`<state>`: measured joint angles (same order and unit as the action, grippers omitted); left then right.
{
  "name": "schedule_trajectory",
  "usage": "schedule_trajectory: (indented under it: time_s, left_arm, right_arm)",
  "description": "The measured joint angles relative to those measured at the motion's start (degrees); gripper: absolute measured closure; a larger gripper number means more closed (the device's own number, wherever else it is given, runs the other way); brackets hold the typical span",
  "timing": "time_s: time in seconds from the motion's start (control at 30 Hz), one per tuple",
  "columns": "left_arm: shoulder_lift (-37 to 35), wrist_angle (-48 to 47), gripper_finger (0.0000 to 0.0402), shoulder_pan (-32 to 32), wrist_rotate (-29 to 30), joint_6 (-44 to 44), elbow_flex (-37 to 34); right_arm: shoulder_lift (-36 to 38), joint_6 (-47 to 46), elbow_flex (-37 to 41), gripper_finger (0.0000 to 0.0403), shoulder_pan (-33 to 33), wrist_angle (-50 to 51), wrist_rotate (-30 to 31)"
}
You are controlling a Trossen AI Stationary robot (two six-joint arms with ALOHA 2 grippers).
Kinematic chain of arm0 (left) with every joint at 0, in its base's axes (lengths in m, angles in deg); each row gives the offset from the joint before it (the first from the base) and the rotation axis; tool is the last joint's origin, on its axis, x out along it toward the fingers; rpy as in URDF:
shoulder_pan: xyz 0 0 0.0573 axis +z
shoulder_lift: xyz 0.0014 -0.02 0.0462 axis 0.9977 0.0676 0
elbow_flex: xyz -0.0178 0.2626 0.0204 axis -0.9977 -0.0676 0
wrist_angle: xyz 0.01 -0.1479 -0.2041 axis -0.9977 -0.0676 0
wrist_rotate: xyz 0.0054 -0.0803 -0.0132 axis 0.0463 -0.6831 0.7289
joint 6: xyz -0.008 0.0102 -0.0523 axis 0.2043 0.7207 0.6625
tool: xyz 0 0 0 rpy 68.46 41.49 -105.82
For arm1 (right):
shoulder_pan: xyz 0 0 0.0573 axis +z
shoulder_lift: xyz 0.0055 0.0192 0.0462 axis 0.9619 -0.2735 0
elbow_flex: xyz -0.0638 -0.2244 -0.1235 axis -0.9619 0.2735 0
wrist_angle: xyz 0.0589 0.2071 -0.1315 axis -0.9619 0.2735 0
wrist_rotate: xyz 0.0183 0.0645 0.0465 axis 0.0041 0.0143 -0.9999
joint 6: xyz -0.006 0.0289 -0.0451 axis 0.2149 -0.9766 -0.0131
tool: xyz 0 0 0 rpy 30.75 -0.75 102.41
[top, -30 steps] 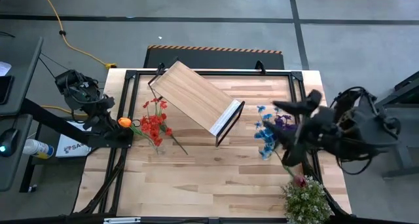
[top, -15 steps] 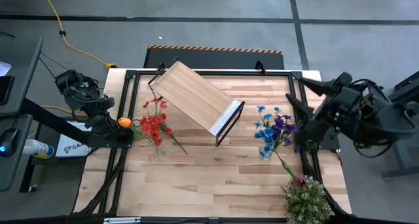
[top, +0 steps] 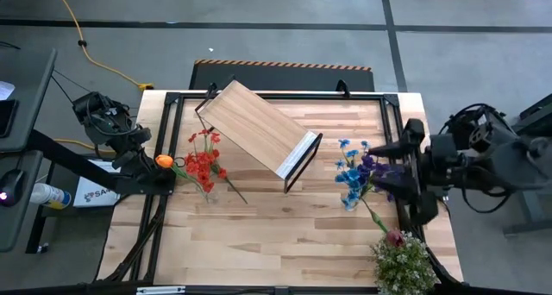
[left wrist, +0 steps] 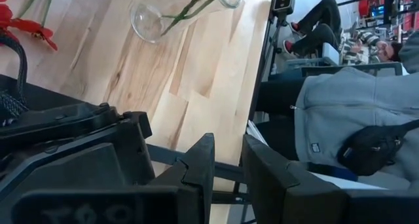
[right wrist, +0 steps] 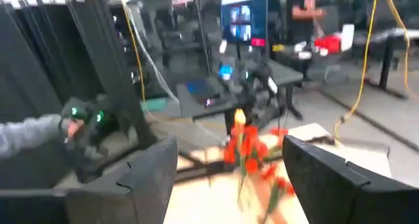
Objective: Pick and place flowers into a vace then onto a shelf
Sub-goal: Put the red flower into the left transparent vase
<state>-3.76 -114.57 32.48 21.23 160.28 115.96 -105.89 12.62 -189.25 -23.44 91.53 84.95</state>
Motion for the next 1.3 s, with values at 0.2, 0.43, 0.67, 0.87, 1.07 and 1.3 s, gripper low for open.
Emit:
schedule_trajectory:
  time_s: [0.2, 0.43, 0.67, 0.87, 1.07, 1.3]
  left_arm:
    - [0.0, 0.0, 0.0289, 0.0, 0.4, -0.2, 0.0]
    - [0.0, 0.0, 0.0289, 0.0, 0.4, -0.2, 0.0]
    - [0.0, 0.0, 0.0289, 0.0, 0.4, -0.2, 0.0]
    - [0.0, 0.0, 0.0289, 0.0, 0.4, -0.2, 0.0]
    - [0.0, 0.0, 0.0289, 0.0, 0.6, 0.3, 0.0]
    - [0.0, 0.0, 0.0289, 0.0, 0.6, 0.3, 0.0]
  right_arm:
    - [0.0, -10.0, 0.0, 0.0137, -1.1, 18.3, 11.3]
    - [4.2, -15.3, 0.1, 0.0137, -1.4, 32.0, 12.6]
    - [12.6, -25.7, 0.1, 0.0137, -1.5, 44.3, 7.0]
    - [20.7, -27.5, 3.8, 0.0137, -1.6, 44.5, 1.9]
    - [29.7, -30.9, 13.3, 0.0137, -1.6, 44.5, -1.9]
    - [41.4, -37.4, 30.3, 0.0137, -1.6, 44.6, -7.5]
